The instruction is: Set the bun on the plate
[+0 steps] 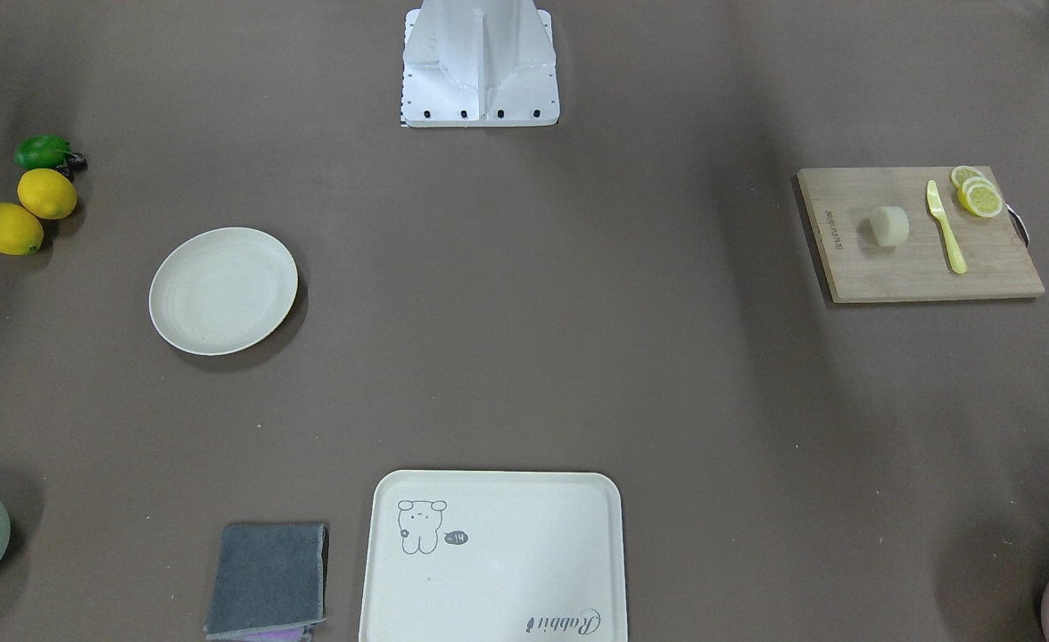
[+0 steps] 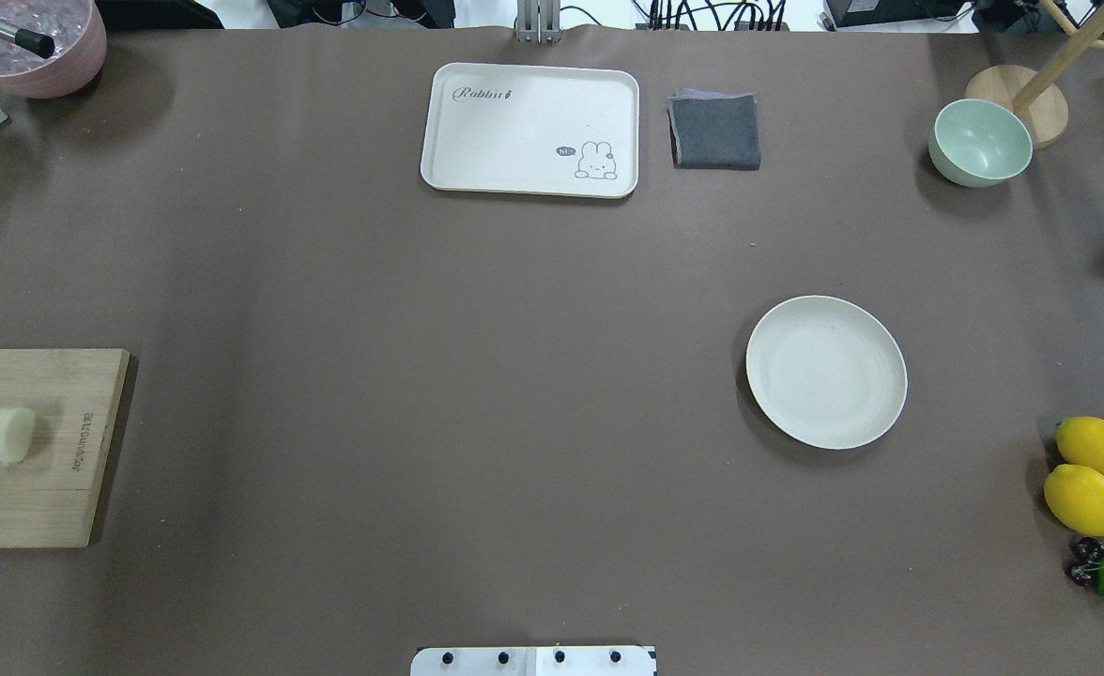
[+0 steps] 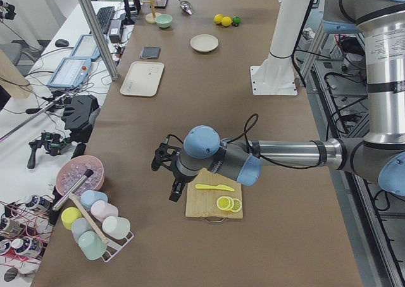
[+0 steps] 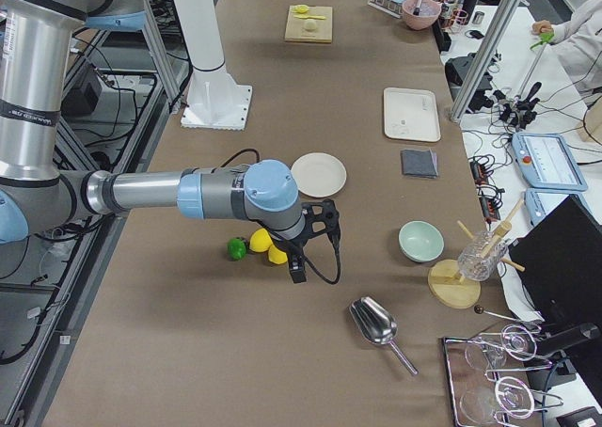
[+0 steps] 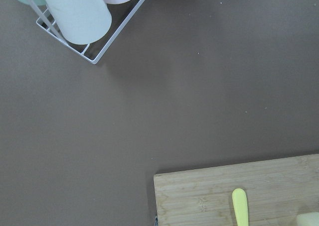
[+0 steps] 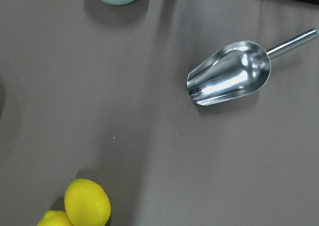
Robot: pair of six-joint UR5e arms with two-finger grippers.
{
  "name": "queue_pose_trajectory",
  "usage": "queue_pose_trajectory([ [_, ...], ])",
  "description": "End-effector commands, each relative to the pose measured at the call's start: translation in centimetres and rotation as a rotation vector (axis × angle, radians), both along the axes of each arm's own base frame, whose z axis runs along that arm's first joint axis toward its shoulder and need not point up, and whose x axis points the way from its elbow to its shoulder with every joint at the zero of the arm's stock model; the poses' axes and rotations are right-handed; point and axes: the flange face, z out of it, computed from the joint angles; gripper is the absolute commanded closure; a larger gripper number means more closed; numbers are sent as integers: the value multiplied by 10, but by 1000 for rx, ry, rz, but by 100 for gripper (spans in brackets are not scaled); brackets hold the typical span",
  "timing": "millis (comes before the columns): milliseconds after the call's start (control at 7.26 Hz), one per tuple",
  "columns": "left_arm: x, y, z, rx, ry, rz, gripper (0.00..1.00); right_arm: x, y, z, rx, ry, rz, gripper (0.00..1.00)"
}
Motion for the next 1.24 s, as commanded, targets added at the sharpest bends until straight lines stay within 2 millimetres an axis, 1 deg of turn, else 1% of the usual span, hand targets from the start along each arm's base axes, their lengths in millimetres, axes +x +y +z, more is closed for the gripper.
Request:
queue_pose_trajectory([
  [0, 3, -7, -18, 90, 32, 24, 2, 6, 2, -1, 45, 14, 19, 0],
  [138, 7, 0, -20, 117, 88, 60, 2, 6, -3, -6, 55, 7, 19, 0],
  [275, 7, 0, -21, 131, 89, 63, 2, 6, -3, -10, 65, 8, 20, 0],
  [551, 7, 0, -26, 141, 90, 63, 2, 10, 2, -10, 80, 8, 32, 0],
  [688, 7, -2, -28, 145, 90, 63, 2, 11, 0, -13, 88, 4, 33, 0],
  [964, 7, -13, -42, 171, 87, 67, 2, 11, -3, -18, 99, -3, 35, 0],
  [1101, 16, -15, -43, 174, 89, 85, 2, 13, -13, -28, 123, 2, 36, 0],
])
